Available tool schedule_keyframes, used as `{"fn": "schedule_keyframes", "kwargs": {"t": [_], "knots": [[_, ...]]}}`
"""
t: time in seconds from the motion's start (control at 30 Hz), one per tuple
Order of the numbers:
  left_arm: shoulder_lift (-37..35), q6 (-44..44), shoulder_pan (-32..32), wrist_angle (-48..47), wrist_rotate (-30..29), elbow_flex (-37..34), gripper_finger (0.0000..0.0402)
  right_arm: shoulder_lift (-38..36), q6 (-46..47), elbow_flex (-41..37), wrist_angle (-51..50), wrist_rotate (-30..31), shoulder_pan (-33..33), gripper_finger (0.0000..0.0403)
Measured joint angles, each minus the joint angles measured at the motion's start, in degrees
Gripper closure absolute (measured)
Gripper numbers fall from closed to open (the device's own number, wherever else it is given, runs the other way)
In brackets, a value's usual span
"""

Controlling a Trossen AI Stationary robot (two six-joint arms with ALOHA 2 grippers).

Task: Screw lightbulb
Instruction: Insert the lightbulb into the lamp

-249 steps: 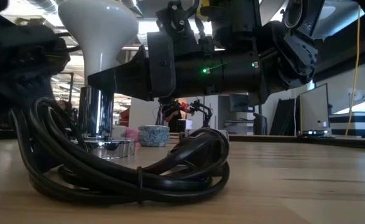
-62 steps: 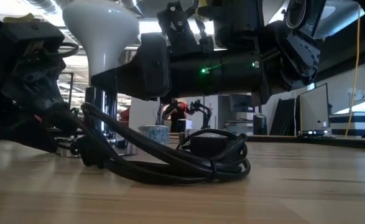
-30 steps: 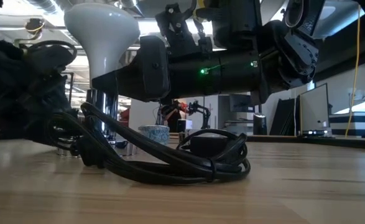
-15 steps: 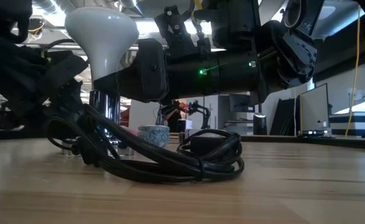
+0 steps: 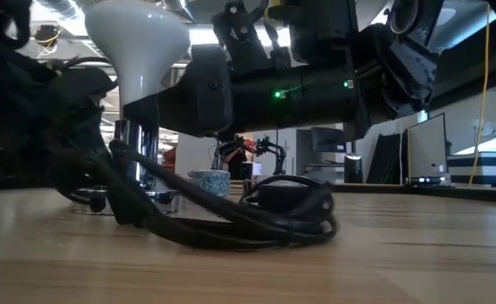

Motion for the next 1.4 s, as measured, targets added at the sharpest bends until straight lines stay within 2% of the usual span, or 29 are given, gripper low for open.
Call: {"fn": "schedule_keyframes", "kwargs": {"t": [0.33,1.03,1.4], "knots": [[0.1,-5.8,-3.2,0.3,-0.1,-0.1,0.018,0.0,0.0,0.0,0.0,-0.2,0.0,0.0237],[-0.7,-9.9,-7.8,3.6,-1.2,-0.1,0.018,0.0,-0.3,0.0,0.0,1.7,-0.3,0.0237],[-3.3,-6.8,-7.9,3.0,-0.5,-0.2,0.018,0.0,-0.2,0.0,0.0,1.1,-0.2,0.0237]]}}
